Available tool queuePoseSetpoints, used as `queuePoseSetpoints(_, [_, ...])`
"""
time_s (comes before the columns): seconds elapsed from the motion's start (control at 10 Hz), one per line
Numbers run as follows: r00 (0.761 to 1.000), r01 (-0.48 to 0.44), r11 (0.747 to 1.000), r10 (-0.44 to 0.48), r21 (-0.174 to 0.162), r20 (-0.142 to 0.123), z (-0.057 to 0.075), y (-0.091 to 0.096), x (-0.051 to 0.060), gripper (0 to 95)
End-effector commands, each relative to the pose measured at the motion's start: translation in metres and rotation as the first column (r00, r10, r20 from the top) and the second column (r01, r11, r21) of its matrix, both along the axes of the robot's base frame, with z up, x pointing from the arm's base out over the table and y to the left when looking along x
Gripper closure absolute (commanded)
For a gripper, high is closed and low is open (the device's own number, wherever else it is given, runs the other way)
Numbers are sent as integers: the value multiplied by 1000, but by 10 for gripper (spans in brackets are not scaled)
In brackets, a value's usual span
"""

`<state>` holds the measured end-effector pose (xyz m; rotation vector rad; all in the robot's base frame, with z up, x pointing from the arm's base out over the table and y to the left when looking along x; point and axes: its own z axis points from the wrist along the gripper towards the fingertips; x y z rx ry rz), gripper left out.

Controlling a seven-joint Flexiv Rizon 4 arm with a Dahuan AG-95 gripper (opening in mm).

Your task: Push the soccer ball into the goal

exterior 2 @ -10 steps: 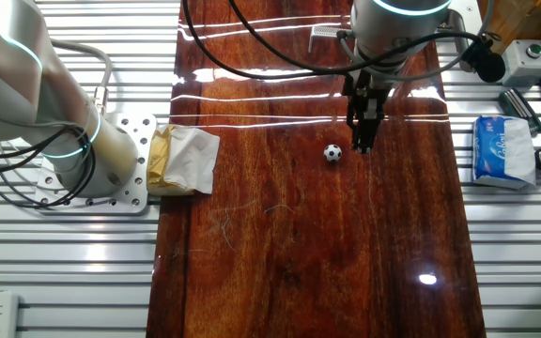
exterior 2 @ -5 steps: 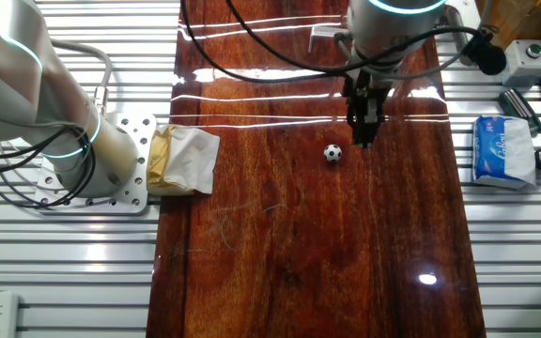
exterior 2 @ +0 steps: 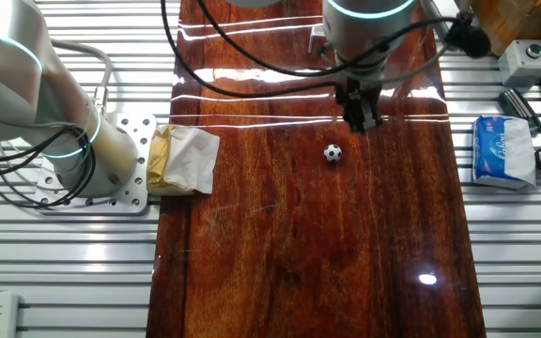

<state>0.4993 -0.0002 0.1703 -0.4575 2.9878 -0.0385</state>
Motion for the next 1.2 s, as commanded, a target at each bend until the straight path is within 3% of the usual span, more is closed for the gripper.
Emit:
queuePoseSetpoints(0.1, [997,49,999,-50,-19,-58,0,0,0,950])
queuePoseSetpoints(0.3, [997,55,998,-57,-41,-58,0,0,0,950])
queuePoseSetpoints(0.5, [996,39,995,-46,-87,-78,1,1,0,950])
queuePoseSetpoints(1.2, [993,31,994,-41,-101,-107,2,1,0,950])
